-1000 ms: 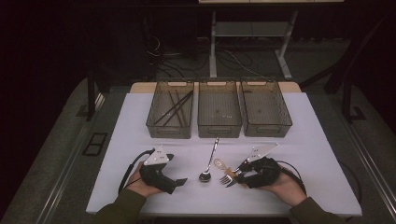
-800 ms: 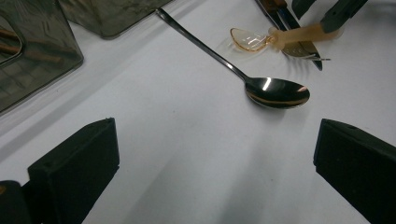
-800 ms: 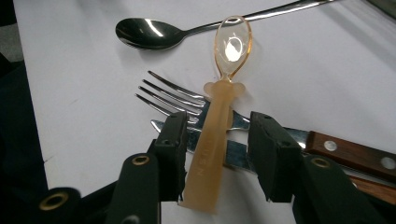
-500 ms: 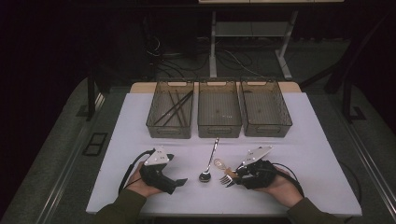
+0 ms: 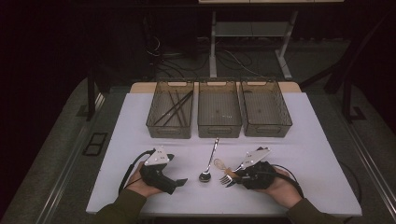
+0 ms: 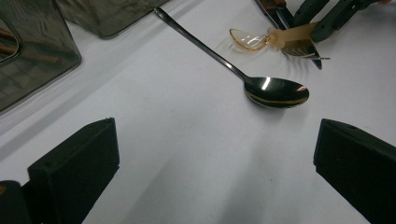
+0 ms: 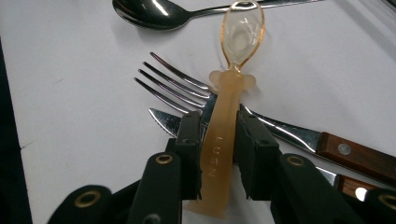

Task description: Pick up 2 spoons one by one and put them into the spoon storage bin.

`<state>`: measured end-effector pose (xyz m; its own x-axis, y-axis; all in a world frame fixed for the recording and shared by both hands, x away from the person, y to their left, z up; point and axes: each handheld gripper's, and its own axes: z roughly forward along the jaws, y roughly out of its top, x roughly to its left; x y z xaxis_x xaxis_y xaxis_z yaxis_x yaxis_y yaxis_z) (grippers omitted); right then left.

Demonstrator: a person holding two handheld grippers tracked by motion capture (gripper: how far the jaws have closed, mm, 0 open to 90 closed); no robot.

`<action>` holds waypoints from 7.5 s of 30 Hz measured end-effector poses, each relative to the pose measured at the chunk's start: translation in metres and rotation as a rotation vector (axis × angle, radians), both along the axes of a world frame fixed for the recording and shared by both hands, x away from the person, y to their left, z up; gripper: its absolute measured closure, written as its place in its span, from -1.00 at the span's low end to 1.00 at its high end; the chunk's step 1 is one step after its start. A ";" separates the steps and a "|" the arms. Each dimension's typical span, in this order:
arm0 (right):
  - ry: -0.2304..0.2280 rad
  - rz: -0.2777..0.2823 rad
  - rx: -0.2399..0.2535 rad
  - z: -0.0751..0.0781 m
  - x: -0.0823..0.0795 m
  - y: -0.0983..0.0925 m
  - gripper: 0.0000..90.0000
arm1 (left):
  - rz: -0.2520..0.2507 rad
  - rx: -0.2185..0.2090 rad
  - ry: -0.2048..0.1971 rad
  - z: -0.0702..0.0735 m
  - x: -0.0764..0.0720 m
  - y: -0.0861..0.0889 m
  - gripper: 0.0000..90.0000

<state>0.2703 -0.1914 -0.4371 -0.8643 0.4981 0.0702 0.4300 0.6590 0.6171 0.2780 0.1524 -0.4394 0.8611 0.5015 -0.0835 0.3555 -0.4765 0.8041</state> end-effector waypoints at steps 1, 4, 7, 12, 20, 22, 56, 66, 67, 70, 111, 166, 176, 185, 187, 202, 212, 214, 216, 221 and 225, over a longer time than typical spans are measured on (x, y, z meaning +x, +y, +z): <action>-0.001 0.000 -0.001 0.000 0.000 0.000 0.61 | 0.000 0.000 0.000 0.000 0.000 0.000 -1.00; 0.000 -0.002 -0.002 0.000 0.000 0.000 0.64 | -0.001 0.001 0.000 0.000 0.000 0.000 -1.00; -0.002 -0.002 -0.006 0.000 0.000 0.000 0.65 | -0.001 0.001 0.000 0.000 0.000 0.000 -1.00; -0.005 0.001 -0.009 0.001 -0.001 0.001 0.66 | -0.002 0.001 -0.001 0.000 0.000 0.000 -1.00; -0.016 0.000 -0.006 0.003 -0.001 0.000 0.67 | -0.005 0.003 -0.001 0.000 0.000 0.000 -1.00; -0.019 0.000 -0.001 0.005 -0.001 0.000 0.67 | -0.005 0.003 -0.002 0.000 0.000 0.000 -1.00; -0.059 -0.021 0.110 0.028 0.005 -0.014 0.68 | -0.009 0.006 -0.002 0.000 0.000 0.000 -1.00; -0.075 -0.037 0.134 0.038 0.011 -0.019 0.68 | -0.002 -0.005 0.003 -0.001 0.000 -0.001 -1.00; -0.076 -0.039 0.136 0.040 0.012 -0.019 0.68 | -0.004 -0.003 0.002 -0.001 0.000 -0.001 -1.00; -0.079 -0.041 0.145 0.044 0.015 -0.022 0.68 | -0.003 -0.003 0.003 -0.001 0.000 -0.001 -1.00; -0.170 -0.181 0.249 0.084 0.077 -0.020 0.68 | -0.013 0.013 0.001 -0.001 0.001 -0.001 -1.00; -0.095 -0.302 0.277 0.071 0.150 -0.010 -0.07 | -0.006 -0.016 0.009 -0.002 0.000 -0.004 -1.00; -0.078 -0.252 0.314 0.069 0.114 -0.026 -0.35 | -0.015 0.006 -0.003 0.001 0.000 -0.002 -0.96; -0.095 -0.255 0.281 0.052 0.074 -0.044 -0.56 | -0.017 -0.025 0.004 0.008 -0.001 -0.005 -0.58; -0.103 -0.260 0.281 0.049 0.065 -0.050 -0.56 | -0.031 -0.032 0.010 0.011 -0.002 -0.007 -0.39; -0.147 -0.300 0.259 0.005 0.003 -0.090 -0.60 | -0.111 0.005 0.049 0.019 0.003 -0.041 0.98; -0.136 -0.283 0.231 -0.001 -0.006 -0.090 -0.60 | -0.152 0.036 0.106 0.009 0.005 -0.086 0.99; -0.136 -0.283 0.228 -0.001 -0.006 -0.089 -0.60 | -0.165 0.059 0.101 0.007 0.005 -0.095 0.99; -0.136 -0.283 0.225 -0.001 -0.006 -0.089 -0.60 | -0.180 0.073 0.101 0.005 0.005 -0.102 0.99; -0.139 -0.281 0.225 -0.001 -0.006 -0.089 -0.60 | -0.173 0.127 0.097 0.000 0.006 -0.106 0.99; -0.140 -0.281 0.223 -0.001 -0.006 -0.089 -0.60 | -0.187 0.129 0.089 -0.001 0.005 -0.110 0.99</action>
<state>0.2643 -0.2806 -0.4381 -0.7054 0.7025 0.0943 0.4759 0.3709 0.7974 0.2827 0.0426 -0.4404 0.9322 0.3454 -0.1087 0.3181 -0.6377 0.7015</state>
